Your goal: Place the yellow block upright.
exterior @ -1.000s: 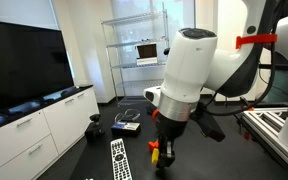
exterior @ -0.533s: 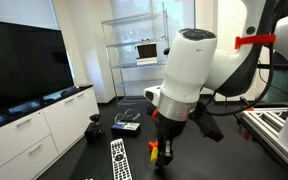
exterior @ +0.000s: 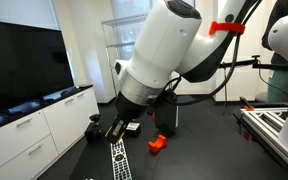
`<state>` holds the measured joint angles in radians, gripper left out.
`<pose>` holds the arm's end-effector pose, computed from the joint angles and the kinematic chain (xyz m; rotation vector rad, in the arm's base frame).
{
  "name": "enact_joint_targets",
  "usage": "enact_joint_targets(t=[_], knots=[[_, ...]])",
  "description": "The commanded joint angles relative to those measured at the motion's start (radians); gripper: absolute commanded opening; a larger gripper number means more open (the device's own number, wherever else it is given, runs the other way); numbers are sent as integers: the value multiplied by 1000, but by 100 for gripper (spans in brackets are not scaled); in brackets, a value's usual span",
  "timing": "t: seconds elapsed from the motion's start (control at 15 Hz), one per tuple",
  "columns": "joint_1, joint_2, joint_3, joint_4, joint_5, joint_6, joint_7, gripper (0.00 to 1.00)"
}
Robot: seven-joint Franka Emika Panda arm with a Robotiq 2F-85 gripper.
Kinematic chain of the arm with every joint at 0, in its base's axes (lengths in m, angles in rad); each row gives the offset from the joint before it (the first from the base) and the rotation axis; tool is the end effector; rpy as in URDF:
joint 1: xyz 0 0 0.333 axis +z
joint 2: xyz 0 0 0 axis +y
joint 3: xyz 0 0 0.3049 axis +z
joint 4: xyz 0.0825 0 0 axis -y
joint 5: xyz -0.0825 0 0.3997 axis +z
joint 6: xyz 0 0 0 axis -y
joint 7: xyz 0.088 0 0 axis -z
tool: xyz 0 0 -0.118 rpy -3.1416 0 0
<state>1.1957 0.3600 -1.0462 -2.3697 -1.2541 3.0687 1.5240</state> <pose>0.5004 0.1344 0.2215 2.7663 -0.0296 0.9058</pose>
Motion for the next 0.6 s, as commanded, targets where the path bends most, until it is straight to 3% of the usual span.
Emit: enact_joint_targets(t=[0.0, 0.07, 0.2, 0.53], knots=[[207, 200, -172, 41, -21, 43, 253, 20], [252, 262, -201, 37, -1, 53, 314, 20], [277, 370, -198, 31, 30, 58, 443, 20], [273, 520, -145, 11, 25, 50, 685, 20]])
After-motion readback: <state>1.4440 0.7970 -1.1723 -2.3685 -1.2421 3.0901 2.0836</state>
